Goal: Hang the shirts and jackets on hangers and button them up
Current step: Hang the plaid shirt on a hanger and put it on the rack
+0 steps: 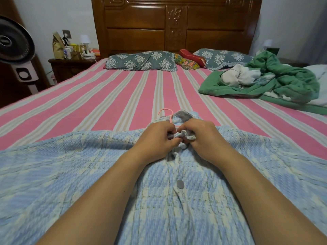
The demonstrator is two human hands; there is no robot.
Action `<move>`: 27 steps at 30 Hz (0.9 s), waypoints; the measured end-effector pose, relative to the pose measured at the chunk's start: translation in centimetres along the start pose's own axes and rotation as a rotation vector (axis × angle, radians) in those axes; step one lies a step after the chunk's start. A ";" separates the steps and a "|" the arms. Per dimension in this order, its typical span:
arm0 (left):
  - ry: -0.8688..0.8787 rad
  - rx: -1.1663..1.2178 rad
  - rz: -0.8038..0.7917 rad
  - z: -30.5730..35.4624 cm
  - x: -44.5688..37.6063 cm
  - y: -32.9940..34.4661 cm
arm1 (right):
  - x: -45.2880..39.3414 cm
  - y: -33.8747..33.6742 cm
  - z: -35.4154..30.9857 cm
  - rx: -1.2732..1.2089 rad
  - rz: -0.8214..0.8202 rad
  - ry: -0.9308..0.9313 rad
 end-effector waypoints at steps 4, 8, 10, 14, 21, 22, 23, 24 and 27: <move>0.105 -0.147 -0.009 0.9 0.2 0.3 | 0.1 0.0 -0.4 0.029 0.003 -0.017; 0.097 -0.134 0.080 0.3 0.1 0.3 | 0.0 0.4 0.3 -0.003 0.034 0.011; 0.087 -0.184 0.175 0.0 0.1 0.0 | 0.3 0.3 1.2 -0.058 0.115 0.052; -0.125 -0.287 0.285 -1.6 1.2 0.1 | 1.9 -0.7 5.9 0.062 0.378 0.427; -0.266 -0.076 -0.206 8.2 6.9 0.4 | 3.2 -1.9 3.0 -0.119 -0.025 0.555; -0.267 -0.052 -0.394 10.2 9.5 2.3 | 4.7 -3.9 2.1 -0.096 -0.041 0.549; -0.224 -0.157 -0.589 12.0 12.6 4.1 | 7.0 -6.3 1.4 -0.065 -0.023 0.540; -0.169 -0.282 -0.704 13.4 15.4 5.6 | 9.9 -9.1 1.2 -0.032 0.026 0.547; -0.114 -0.437 -0.703 14.7 18.3 6.5 | 22.1 -18.6 3.2 0.043 0.306 0.752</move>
Point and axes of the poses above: each hand's wrist, its own x-axis away from the middle knuckle, its own y-axis out of the palm, z = x × y, the point moved 9 cm from there along -x, towards the middle knuckle, and after that the axes turned 8 degrees about -x, right-handed, at the moved point
